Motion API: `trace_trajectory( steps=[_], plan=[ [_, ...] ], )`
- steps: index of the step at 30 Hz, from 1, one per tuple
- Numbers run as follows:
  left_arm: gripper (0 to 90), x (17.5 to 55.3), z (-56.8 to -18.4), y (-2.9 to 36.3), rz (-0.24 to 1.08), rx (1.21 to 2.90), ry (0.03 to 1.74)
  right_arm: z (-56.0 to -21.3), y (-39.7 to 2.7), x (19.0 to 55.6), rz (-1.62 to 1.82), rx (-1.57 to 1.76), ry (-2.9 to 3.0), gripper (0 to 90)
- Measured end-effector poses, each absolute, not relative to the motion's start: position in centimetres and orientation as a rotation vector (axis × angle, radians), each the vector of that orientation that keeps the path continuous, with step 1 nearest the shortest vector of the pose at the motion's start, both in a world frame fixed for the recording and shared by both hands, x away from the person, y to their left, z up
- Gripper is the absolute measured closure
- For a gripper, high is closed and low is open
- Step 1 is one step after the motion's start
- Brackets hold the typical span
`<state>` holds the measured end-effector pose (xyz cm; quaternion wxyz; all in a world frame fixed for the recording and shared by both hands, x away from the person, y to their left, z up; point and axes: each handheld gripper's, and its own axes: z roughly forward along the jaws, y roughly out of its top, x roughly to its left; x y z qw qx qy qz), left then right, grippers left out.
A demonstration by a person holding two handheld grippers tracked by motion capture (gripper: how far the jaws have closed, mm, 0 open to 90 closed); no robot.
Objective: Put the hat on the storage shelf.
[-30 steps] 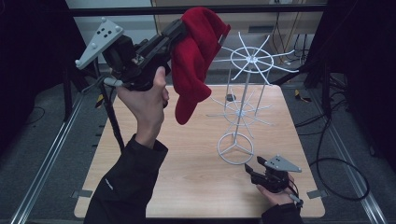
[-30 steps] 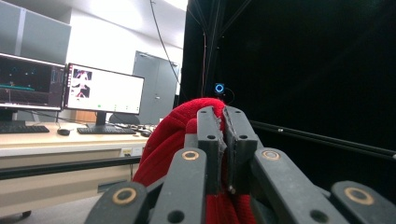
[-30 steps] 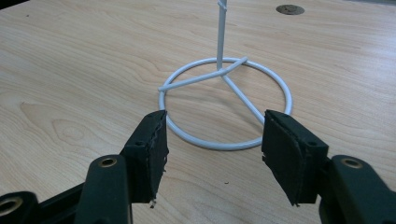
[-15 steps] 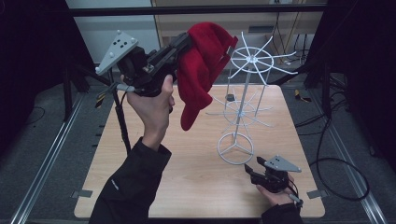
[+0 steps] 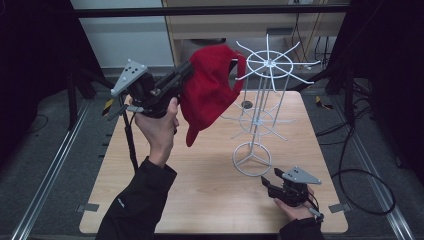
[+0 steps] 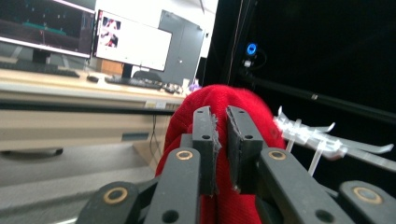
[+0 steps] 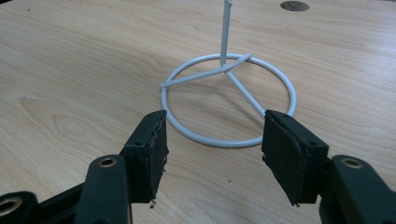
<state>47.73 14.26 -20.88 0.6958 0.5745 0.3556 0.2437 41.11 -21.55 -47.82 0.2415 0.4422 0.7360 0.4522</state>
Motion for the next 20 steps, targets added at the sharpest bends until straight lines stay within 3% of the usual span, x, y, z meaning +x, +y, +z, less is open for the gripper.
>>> trace_trajectory(
  steps=[11, 13, 17, 20],
  plan=[
    [76.6, 47.7, -25.1, 14.6, 0.544, 1.458, 0.759, -47.9, -21.6, 41.1, 1.235, 1.21, 2.009, 40.9],
    [70.2, 47.4, -25.2, 14.7, 0.546, 1.493, 0.742, -47.9, -21.6, 41.2, 1.232, 1.208, 2.006, 40.9],
    [47.7, 45.9, -25.8, 16.3, 0.567, 1.493, 0.715, -47.9, -21.7, 41.1, 1.237, 1.214, 2.002, 40.3],
    [39.6, 44.4, -26.9, 18.4, 0.591, 1.482, 0.708, -47.9, -21.8, 41.2, 1.237, 1.22, 1.993, 39.5]
  ],
)
